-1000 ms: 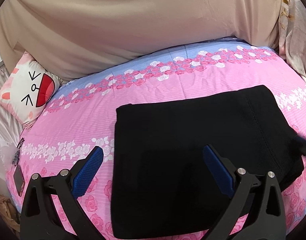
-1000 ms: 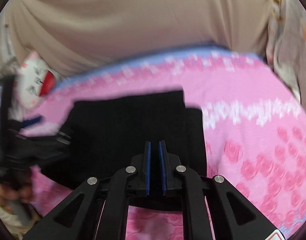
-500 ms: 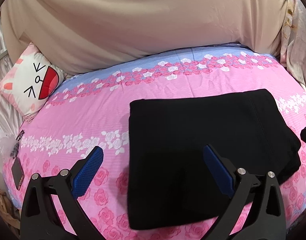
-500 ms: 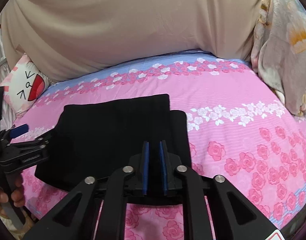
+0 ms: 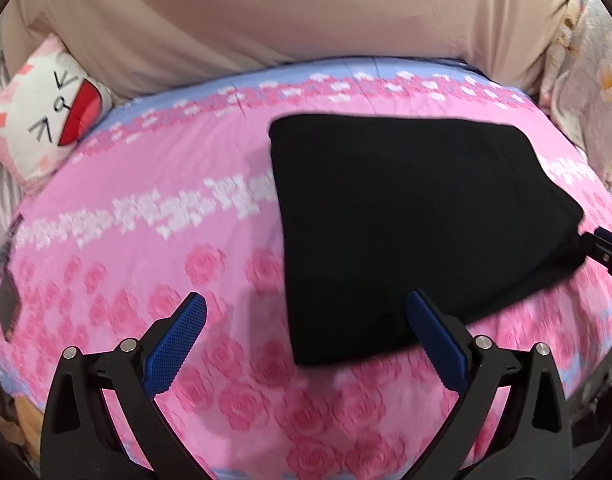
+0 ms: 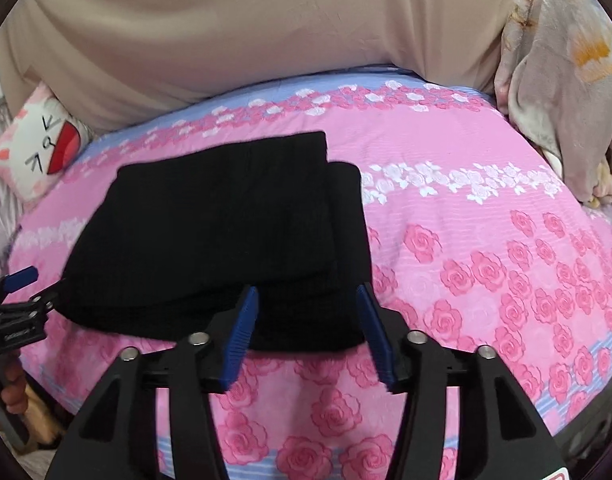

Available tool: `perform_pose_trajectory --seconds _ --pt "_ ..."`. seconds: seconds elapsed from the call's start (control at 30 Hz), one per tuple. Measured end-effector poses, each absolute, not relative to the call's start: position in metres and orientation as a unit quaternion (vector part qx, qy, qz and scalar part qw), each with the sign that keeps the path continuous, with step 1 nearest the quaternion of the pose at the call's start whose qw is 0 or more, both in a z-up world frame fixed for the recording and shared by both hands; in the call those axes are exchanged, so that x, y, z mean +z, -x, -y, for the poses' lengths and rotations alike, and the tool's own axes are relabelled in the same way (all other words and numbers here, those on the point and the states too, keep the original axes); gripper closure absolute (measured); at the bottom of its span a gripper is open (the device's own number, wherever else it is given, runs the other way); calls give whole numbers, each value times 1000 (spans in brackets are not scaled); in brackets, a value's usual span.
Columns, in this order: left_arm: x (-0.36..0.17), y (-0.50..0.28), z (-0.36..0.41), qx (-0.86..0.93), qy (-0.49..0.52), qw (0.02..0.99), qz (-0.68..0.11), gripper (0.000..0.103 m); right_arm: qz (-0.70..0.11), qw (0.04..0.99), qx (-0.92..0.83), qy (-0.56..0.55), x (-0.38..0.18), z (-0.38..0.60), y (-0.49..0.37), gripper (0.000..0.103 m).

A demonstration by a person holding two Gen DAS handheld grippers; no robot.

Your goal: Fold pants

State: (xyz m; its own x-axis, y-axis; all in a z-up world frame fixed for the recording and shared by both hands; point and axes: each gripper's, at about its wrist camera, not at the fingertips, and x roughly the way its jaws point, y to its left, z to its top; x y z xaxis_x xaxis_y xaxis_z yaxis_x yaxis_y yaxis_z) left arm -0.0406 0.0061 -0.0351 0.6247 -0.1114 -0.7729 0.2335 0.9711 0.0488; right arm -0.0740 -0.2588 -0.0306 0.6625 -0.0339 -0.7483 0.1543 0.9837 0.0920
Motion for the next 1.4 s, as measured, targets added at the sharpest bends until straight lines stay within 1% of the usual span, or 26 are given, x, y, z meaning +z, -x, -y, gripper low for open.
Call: perform_pose_trajectory --seconds 0.1,0.17,0.2,0.23,0.3,0.33,0.37,0.43,0.53,0.57,0.67,0.8,0.87,0.93,1.03,1.1,1.13,1.17,1.33,1.37,1.4 --pt "-51 46 1 -118 -90 887 -438 5 -426 900 -62 -74 -42 260 76 40" --pt "-62 41 6 -115 -105 883 -442 5 -436 893 -52 -97 -57 264 72 40" --pt "-66 36 6 -110 -104 886 -438 5 -439 891 -51 -106 -64 266 68 43" --pt "-67 32 4 -108 -101 889 -432 7 -437 891 -50 -113 -68 268 65 49" --pt "-68 17 1 -104 -89 893 -428 8 -422 896 -50 -128 -69 269 58 70" --pt "-66 10 0 -100 -86 897 -422 8 -415 899 -54 -131 -65 269 52 74" --pt "-63 5 -1 -97 -83 900 -417 8 -406 903 -57 -131 -60 269 48 84" --pt "-57 -5 3 -97 -88 903 -408 8 -391 910 -55 -128 -51 269 41 84" --pt "-50 -4 11 -88 -108 902 -408 7 -413 899 -57 -134 -57 273 38 82" --pt "-49 -1 13 -84 -116 902 -407 7 -420 896 -58 -132 -58 274 43 79" --pt "-50 12 12 -76 -128 896 -418 6 -427 892 -81 -122 -50 280 66 78" --pt "-47 24 14 -74 -124 891 -430 7 -377 918 -71 -103 -8 271 79 78" --pt "-44 28 15 -76 -123 892 -428 7 -347 933 -43 -85 14 256 70 78" --pt "-39 32 16 -74 -123 894 -425 7 -335 939 -21 -76 20 243 57 78" --pt "-31 37 14 -74 -121 896 -421 7 -346 936 -13 -68 9 236 34 78" --pt "-25 41 12 -74 -115 899 -417 7 -380 921 -23 -78 -16 243 19 79" --pt "-20 44 11 -73 -112 901 -413 7 -407 909 -27 -90 -34 248 14 81" --pt "-17 45 10 -75 -111 903 -409 7 -408 907 -22 -98 -44 252 17 82" --pt "2 49 9 -64 -112 917 -377 6 -412 908 -21 -81 -39 244 34 83" --pt "4 48 8 -63 -110 919 -374 6 -409 908 -18 -88 -35 244 38 81" --pt "6 46 7 -59 -111 920 -371 6 -403 909 -10 -102 -29 247 42 77"
